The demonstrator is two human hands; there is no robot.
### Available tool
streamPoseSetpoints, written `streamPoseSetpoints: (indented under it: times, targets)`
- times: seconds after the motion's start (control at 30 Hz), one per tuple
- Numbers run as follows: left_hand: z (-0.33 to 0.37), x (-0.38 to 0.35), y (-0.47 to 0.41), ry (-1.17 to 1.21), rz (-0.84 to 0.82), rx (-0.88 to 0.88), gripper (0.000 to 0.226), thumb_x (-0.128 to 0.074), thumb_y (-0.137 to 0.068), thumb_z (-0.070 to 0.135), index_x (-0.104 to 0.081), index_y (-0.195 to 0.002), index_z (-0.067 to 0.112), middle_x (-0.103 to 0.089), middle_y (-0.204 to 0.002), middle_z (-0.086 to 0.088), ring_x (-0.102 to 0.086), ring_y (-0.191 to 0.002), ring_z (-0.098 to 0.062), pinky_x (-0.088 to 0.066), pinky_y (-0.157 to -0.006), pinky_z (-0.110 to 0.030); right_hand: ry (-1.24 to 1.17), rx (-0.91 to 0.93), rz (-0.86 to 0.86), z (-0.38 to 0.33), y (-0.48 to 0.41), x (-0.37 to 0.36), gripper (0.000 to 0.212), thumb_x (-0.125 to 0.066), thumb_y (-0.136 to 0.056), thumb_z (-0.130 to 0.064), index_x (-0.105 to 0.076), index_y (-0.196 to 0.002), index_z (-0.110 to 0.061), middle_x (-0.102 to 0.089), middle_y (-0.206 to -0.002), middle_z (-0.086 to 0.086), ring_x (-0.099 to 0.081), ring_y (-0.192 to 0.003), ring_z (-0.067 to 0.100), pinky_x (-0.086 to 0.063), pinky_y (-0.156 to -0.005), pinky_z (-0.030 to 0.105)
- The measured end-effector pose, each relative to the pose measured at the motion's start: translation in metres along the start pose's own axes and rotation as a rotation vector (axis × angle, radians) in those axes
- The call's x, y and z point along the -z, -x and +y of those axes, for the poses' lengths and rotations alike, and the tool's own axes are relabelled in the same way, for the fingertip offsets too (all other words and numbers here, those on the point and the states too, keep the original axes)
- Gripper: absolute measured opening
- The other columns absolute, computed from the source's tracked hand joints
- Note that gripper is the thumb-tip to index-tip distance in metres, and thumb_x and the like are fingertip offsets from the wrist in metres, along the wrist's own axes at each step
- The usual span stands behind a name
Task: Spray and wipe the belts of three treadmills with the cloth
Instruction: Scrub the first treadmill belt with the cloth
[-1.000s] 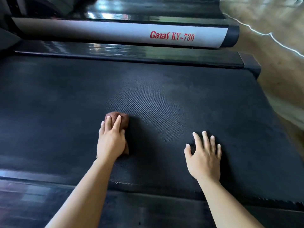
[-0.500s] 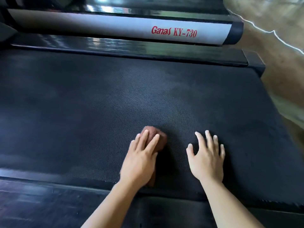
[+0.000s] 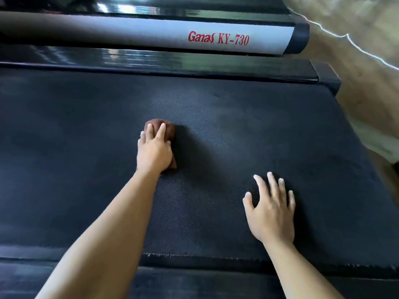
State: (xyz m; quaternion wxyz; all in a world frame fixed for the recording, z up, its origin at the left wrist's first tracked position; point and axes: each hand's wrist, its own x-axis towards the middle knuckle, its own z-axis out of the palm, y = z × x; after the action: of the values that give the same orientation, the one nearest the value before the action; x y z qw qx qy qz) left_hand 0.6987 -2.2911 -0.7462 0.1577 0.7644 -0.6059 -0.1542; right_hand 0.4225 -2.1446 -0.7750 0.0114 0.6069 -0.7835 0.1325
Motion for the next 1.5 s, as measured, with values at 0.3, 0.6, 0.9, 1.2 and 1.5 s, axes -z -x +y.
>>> streamPoseSetpoints:
  times: [0.3,0.6,0.9,1.2,1.5]
  targets:
    - [0.082,-0.049,0.072,-0.073,-0.205,-0.526,0.060,-0.050,-0.099,0.033,-0.029,-0.155,0.036,-0.016,-0.166,-0.005,-0.015,-0.152,-0.034,-0.013,-0.123,-0.045,0.038,-0.018,-0.059,0.001,-0.002,0.000,0.059,-0.037,-0.089,-0.050,-0.045,-0.144,-0.031,-0.031,-0.159,0.001,-0.024,-0.148,0.027,-0.018,-0.119,0.051]
    - [-0.042,-0.002,0.095,-0.009,-0.113,-0.290,0.055,-0.054,-0.097,0.027,-0.042,-0.150,0.032,-0.030,-0.162,-0.008,-0.028,-0.147,-0.040,-0.022,-0.120,-0.050,0.030,-0.020,-0.034,-0.001,-0.001,0.000,0.058,-0.035,-0.090,-0.052,-0.047,-0.143,-0.030,-0.032,-0.158,0.001,-0.026,-0.147,0.027,-0.018,-0.120,0.051]
    - [-0.007,0.000,-0.029,-0.014,-0.020,-0.085,0.057,-0.047,-0.101,0.028,-0.029,-0.156,0.029,-0.015,-0.166,-0.011,-0.014,-0.151,-0.038,-0.013,-0.123,-0.044,0.035,-0.019,-0.028,-0.001,0.000,-0.001,0.057,-0.035,-0.091,-0.051,-0.046,-0.143,-0.030,-0.033,-0.157,0.002,-0.027,-0.146,0.028,-0.019,-0.119,0.052]
    - [0.073,-0.045,0.066,-0.035,-0.201,-0.552,0.059,-0.051,-0.099,0.032,-0.032,-0.154,0.034,-0.017,-0.166,-0.006,-0.016,-0.152,-0.034,-0.012,-0.123,-0.044,0.030,-0.029,-0.043,-0.001,-0.001,0.000,0.057,-0.041,-0.089,-0.049,-0.047,-0.142,-0.031,-0.033,-0.158,0.001,-0.026,-0.147,0.028,-0.019,-0.119,0.052]
    - [-0.021,-0.011,0.060,0.024,-0.088,-0.267,0.058,-0.058,-0.097,0.026,-0.038,-0.152,0.034,-0.021,-0.165,-0.005,-0.020,-0.151,-0.036,-0.017,-0.122,-0.048,0.039,-0.023,-0.034,-0.001,-0.002,0.000,0.058,-0.034,-0.091,-0.052,-0.046,-0.143,-0.030,-0.033,-0.158,0.002,-0.027,-0.147,0.029,-0.019,-0.119,0.052]
